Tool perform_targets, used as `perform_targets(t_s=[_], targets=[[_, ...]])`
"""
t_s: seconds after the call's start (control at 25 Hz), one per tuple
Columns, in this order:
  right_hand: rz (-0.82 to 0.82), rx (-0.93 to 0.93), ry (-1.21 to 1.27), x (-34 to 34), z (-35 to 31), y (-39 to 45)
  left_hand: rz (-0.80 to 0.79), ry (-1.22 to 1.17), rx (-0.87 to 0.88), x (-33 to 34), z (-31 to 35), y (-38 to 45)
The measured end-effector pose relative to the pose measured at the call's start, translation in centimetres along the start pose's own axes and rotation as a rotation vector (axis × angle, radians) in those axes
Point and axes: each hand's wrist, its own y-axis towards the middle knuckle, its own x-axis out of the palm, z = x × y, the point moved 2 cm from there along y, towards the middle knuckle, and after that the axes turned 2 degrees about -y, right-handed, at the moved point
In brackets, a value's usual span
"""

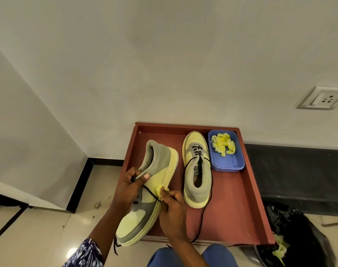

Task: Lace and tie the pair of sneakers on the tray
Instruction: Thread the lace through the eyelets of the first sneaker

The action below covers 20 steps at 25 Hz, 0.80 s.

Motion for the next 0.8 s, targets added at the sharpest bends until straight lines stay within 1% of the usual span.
perform_targets(t_s=[0.08,0.2,0.28,0.4,0.48,0.56,0.64,0.72,0.8], targets=[[0.005,0.045,0.006,-1.0,0.2,0.3,-0.018,-0.055,0.013,-0.1,1.1,0.4],[0.063,0.075,-0.001,-2.8,-0.4,1.4,-0.079,-0.075,0.068,-0.4,3.3,1.7],[0.14,0.044,-0.026,-4.1,-0.9,2.4,-0.127,-0.051,0.109,-0.5,5.0,2.4],[0.294,0.084,0.004,-6.4,-1.4,3.9,-0.238,0.026,0.166,-0.2,7.8,3.1],[0.404,0.126,0.034,-8.2,-1.5,4.5,-0.324,0.176,0.225,0.0,9.7,3.8],[0.458,0.166,0.052,-9.5,-1.4,4.8,-0.4,0.422,0.297,0.0,10.9,5.0],[0.483,0.21,0.074,-10.4,-1.1,4.8,-0.515,0.664,0.384,-0.1,11.5,6.2],[0.495,0.229,0.066,-11.0,-0.7,4.6,-0.639,0.912,0.528,0.0,11.5,7.0],[0.49,0.227,0.024,-11.3,-0.3,4.2,-0.733,1.109,0.641,0.4,11.2,7.3]])
